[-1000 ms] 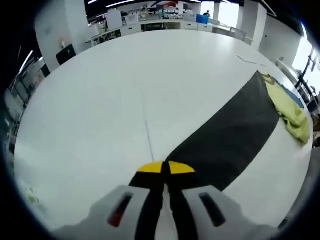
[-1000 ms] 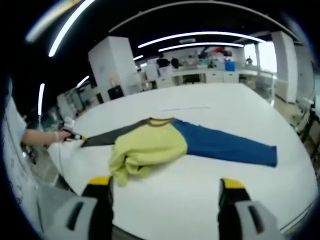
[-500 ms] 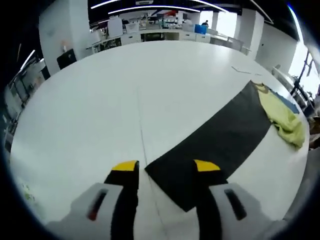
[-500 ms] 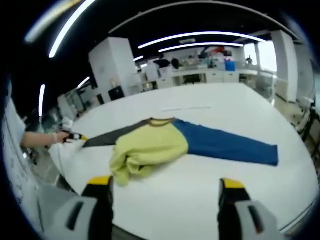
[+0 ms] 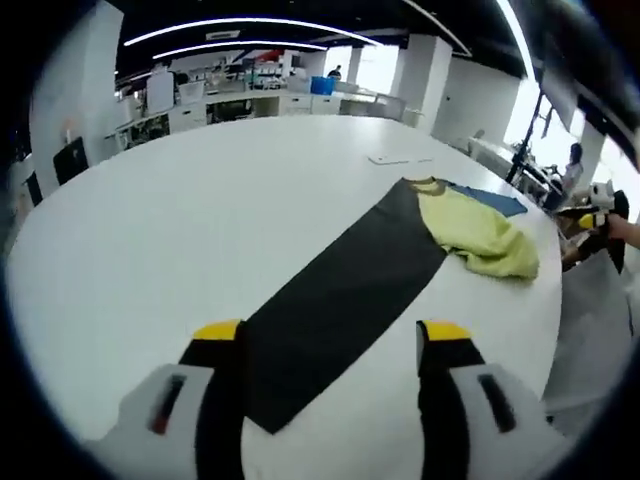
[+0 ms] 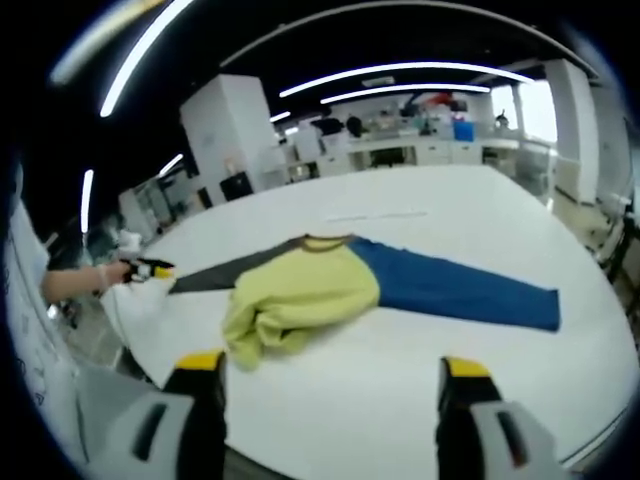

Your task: Fold the garment on the visible template until the final outline fits inside the template.

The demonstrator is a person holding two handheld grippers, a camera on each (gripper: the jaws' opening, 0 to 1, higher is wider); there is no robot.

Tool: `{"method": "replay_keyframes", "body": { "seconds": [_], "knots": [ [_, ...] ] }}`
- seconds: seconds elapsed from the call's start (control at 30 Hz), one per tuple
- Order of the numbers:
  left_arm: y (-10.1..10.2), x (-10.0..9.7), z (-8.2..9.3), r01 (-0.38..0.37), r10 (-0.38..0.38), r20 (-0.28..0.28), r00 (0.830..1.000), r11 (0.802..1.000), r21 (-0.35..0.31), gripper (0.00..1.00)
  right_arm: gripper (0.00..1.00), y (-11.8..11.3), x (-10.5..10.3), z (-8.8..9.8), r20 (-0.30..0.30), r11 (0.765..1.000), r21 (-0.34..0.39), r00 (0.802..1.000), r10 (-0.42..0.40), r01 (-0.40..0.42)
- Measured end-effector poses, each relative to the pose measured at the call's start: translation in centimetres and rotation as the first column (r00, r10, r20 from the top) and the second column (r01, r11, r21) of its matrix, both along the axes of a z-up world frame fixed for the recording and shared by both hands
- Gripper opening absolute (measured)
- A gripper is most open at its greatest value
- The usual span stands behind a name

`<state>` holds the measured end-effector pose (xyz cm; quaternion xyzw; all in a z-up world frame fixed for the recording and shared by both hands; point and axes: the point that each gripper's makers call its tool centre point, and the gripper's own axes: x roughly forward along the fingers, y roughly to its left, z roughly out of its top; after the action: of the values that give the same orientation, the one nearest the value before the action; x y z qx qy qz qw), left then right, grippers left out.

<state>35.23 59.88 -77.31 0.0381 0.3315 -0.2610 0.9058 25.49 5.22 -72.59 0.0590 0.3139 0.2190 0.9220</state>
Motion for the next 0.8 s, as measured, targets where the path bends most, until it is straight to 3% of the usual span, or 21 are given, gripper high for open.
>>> {"method": "replay_keyframes", "body": {
  "seconds": [0.1,0.17,0.27,0.43,0.8],
  "knots": [
    [-1.7,-0.4,0.8,0.025,-0.025,0.010,1.000,0.998,-0.052,0.73,0.87,0.2,0.0,0.0,0.002,1.000,0.005,1.000,0.011,-0.011],
    [-3.1,-1.0,1.6,0.050,-0.049,0.016,0.999,0.998,-0.043,0.72,0.87,0.2,0.0,-0.1,0.004,1.000,0.000,1.000,0.021,-0.021],
    [-5.7,-1.7,2.6,0.084,-0.081,0.036,0.996,0.992,-0.091,0.74,0.87,0.5,-0.1,-0.3,0.004,0.999,-0.010,0.999,0.051,-0.051],
    [-9.3,-2.5,3.7,0.125,-0.118,0.060,0.991,0.985,-0.115,0.73,0.82,0.7,0.1,-0.1,0.019,0.996,-0.019,0.996,0.088,-0.088],
    [-15.7,-4.3,5.9,0.131,-0.107,0.127,0.986,0.969,-0.207,0.71,0.79,1.0,0.1,0.1,0.032,0.984,-0.032,0.983,0.179,-0.178]
  ]
}}
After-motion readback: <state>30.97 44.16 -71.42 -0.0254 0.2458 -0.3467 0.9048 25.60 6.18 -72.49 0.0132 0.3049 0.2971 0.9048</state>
